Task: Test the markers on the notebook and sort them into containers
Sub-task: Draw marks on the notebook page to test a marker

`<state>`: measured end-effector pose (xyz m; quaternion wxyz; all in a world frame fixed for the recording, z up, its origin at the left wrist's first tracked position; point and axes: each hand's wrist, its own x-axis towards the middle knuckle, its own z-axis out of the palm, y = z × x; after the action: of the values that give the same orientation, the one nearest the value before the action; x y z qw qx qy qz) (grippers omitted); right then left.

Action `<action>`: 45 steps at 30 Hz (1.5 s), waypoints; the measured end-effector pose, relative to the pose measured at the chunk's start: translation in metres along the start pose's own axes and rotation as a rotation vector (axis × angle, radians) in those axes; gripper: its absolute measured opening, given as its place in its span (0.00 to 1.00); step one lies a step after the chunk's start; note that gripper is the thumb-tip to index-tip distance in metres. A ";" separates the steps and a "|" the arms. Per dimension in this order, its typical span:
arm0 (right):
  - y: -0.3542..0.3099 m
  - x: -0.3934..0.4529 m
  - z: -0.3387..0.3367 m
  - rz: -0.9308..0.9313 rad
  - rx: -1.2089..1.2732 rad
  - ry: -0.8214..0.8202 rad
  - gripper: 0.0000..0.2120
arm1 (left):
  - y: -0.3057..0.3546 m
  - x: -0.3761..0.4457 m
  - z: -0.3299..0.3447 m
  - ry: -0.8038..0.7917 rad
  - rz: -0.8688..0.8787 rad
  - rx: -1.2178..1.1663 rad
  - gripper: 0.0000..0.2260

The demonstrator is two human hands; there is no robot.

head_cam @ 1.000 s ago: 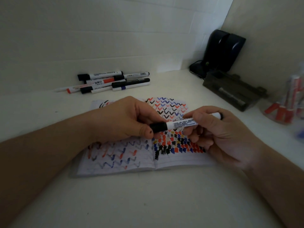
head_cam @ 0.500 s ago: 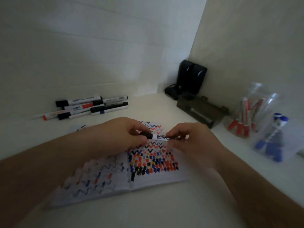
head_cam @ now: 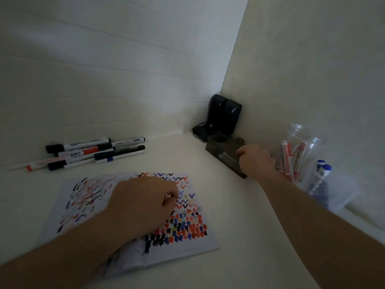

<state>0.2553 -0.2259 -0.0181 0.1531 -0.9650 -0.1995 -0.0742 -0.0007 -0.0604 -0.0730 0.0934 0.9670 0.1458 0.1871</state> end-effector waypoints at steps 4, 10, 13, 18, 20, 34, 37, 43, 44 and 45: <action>-0.028 -0.037 0.004 -0.270 0.082 0.114 0.13 | -0.010 0.012 -0.013 -0.141 -0.114 -0.189 0.07; -0.075 -0.113 0.041 -0.602 0.377 -0.183 0.10 | -0.093 0.035 -0.017 0.177 -0.253 -0.057 0.10; -0.076 -0.118 0.056 -0.695 0.321 -0.190 0.13 | -0.121 0.032 -0.001 0.205 -0.315 0.175 0.17; -0.071 -0.118 0.056 -0.686 0.378 -0.201 0.11 | -0.120 0.035 0.001 0.194 -0.328 0.287 0.14; -0.070 -0.117 0.055 -0.677 0.392 -0.206 0.11 | -0.121 0.037 0.001 0.179 -0.367 0.285 0.15; -0.070 -0.126 0.031 -0.564 1.023 -0.319 0.33 | -0.011 -0.003 -0.046 0.089 0.191 -0.261 0.06; -0.069 -0.134 0.026 -0.591 1.309 -0.491 0.28 | 0.007 -0.013 -0.033 -0.031 0.302 -0.337 0.09; -0.073 -0.141 0.027 -0.481 1.292 -0.528 0.19 | 0.002 -0.011 -0.021 -0.107 0.259 -0.443 0.14; -0.074 -0.140 0.028 -0.475 1.284 -0.530 0.19 | 0.001 -0.011 -0.021 -0.108 0.253 -0.451 0.14; -0.073 -0.140 0.028 -0.468 1.275 -0.531 0.19 | 0.001 -0.011 -0.022 -0.115 0.249 -0.460 0.13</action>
<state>0.1008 -0.2032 -0.0535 0.6120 -0.6057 -0.4357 0.2621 -0.0183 -0.0618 -0.0565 0.2951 0.9398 -0.0260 0.1702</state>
